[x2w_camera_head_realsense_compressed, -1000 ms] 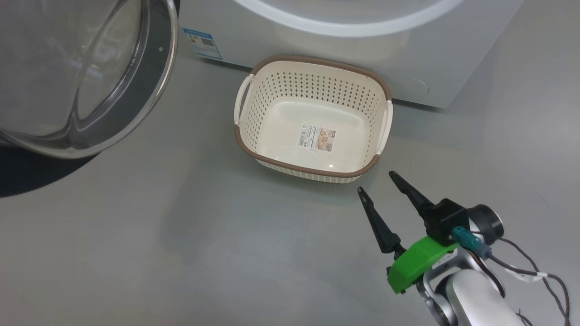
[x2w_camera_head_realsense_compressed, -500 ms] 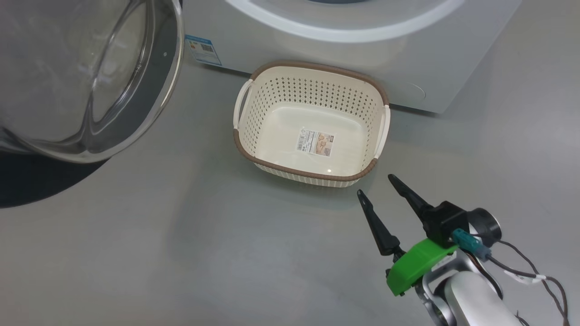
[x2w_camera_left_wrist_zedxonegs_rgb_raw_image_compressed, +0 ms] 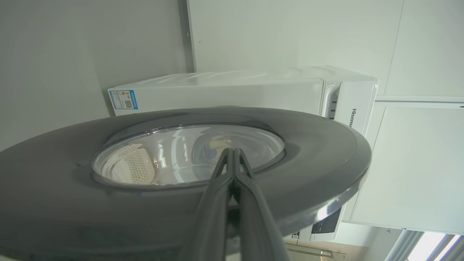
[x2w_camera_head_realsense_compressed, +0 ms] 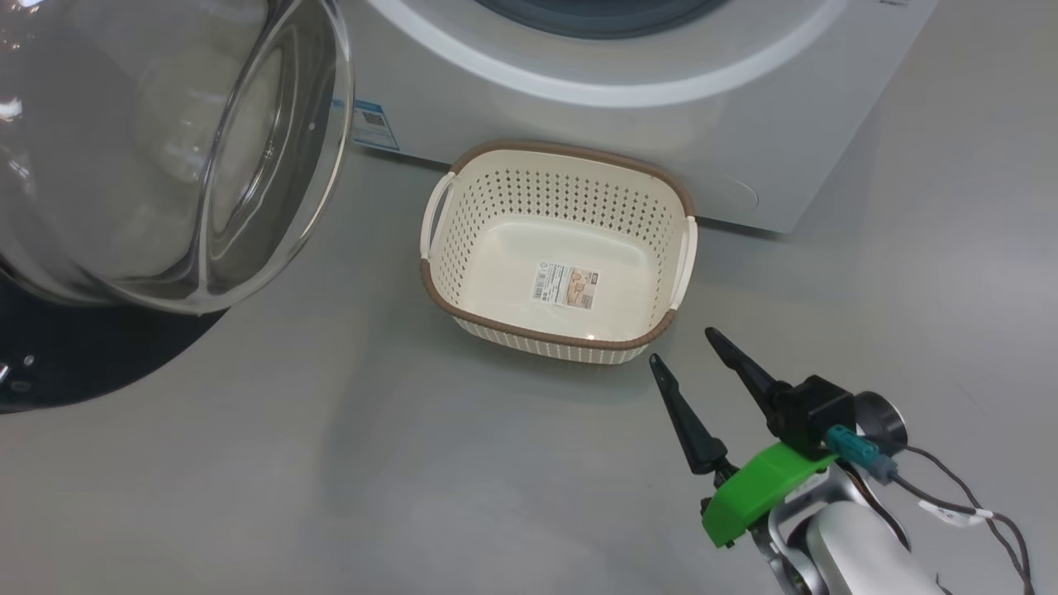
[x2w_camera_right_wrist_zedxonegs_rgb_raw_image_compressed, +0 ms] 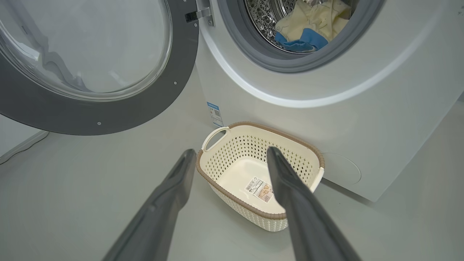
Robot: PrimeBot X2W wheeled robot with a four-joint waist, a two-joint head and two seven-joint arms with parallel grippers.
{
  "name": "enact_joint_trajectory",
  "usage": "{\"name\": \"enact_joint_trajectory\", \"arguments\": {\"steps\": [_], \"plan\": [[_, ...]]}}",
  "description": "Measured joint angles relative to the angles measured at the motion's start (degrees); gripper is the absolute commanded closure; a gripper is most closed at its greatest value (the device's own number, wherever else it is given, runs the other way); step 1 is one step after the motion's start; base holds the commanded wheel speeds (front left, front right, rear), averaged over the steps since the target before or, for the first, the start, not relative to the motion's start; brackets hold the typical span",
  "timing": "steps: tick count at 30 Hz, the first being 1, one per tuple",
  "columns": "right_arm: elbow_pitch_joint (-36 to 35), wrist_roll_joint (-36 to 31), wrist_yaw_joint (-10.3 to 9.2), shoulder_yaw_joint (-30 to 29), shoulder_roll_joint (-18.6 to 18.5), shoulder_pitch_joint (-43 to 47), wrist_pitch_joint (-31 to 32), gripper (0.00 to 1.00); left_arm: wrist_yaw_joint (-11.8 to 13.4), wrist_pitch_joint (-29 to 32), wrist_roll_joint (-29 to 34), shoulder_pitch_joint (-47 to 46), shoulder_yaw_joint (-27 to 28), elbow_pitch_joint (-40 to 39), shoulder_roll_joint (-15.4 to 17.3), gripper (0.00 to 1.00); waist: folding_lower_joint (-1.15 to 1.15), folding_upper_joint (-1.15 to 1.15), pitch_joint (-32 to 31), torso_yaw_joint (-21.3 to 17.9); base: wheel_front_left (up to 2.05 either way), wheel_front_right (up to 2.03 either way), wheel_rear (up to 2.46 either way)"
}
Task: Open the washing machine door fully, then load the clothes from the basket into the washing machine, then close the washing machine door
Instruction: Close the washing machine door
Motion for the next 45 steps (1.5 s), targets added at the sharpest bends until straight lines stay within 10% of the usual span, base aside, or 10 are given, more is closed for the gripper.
{"name": "enact_joint_trajectory", "arguments": {"steps": [45], "plan": [[3.12,6.66,0.00,1.59,0.01,2.43,-3.94,0.00,10.17,2.70,-3.10,14.15,1.80,-26.42,-10.98,1.00,0.00,0.00,-9.53,-12.50,0.00,0.00,0.00]]}}
